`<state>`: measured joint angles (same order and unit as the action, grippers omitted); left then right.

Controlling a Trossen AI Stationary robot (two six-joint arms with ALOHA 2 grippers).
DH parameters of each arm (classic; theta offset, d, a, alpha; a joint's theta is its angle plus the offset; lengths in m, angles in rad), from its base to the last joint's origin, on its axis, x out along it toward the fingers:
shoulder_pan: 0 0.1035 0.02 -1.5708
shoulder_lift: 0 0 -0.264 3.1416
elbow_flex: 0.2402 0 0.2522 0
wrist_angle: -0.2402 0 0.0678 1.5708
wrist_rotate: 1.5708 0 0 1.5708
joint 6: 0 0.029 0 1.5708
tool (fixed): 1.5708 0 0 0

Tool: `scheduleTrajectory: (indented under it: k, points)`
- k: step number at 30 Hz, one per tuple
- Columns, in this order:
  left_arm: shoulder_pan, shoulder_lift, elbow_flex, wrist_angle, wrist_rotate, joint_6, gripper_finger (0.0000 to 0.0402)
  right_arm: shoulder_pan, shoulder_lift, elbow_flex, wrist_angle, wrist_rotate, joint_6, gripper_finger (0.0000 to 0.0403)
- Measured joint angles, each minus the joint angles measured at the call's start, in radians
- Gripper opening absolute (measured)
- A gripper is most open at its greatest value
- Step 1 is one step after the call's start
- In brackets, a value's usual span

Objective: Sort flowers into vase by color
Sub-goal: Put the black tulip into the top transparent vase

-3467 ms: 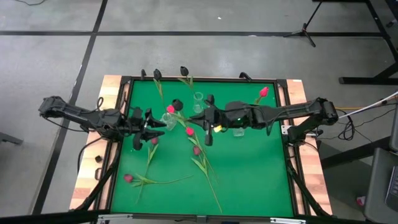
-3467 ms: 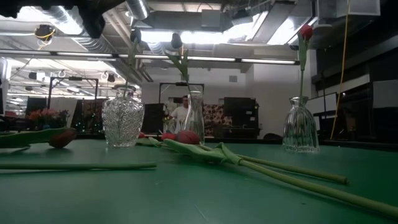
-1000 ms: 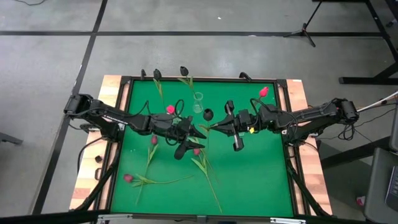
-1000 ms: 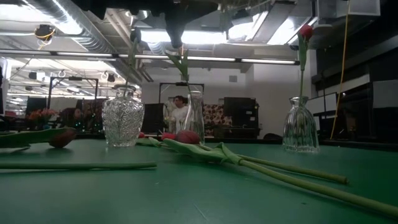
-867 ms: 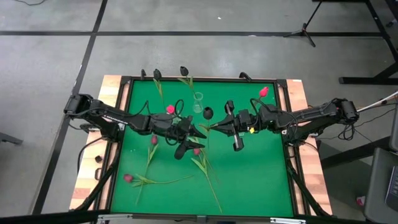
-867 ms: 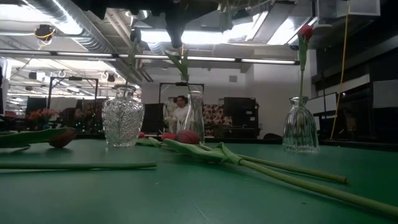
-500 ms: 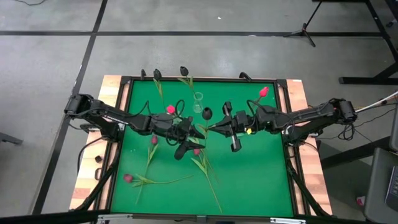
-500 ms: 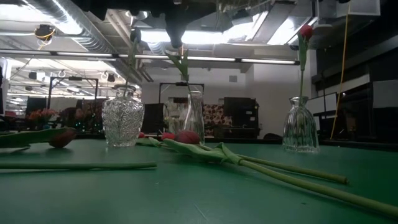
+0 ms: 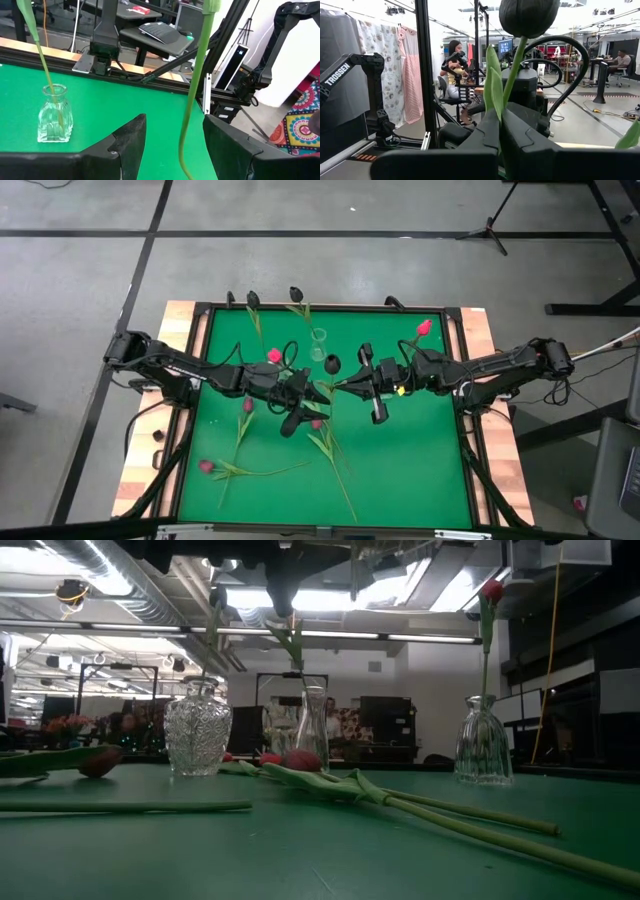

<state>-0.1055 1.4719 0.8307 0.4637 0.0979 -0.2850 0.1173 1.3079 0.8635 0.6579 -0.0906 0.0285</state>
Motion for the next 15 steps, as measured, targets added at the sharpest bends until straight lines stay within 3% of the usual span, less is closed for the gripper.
scheduleTrajectory:
  k: [15]
  points:
    - [0.003, 0.08, 0.024, 0.006, 0.025, -0.019, 0.0194, 0.0, 0.0, 0.0, -0.005, 0.0, 0.0, 0.0001]
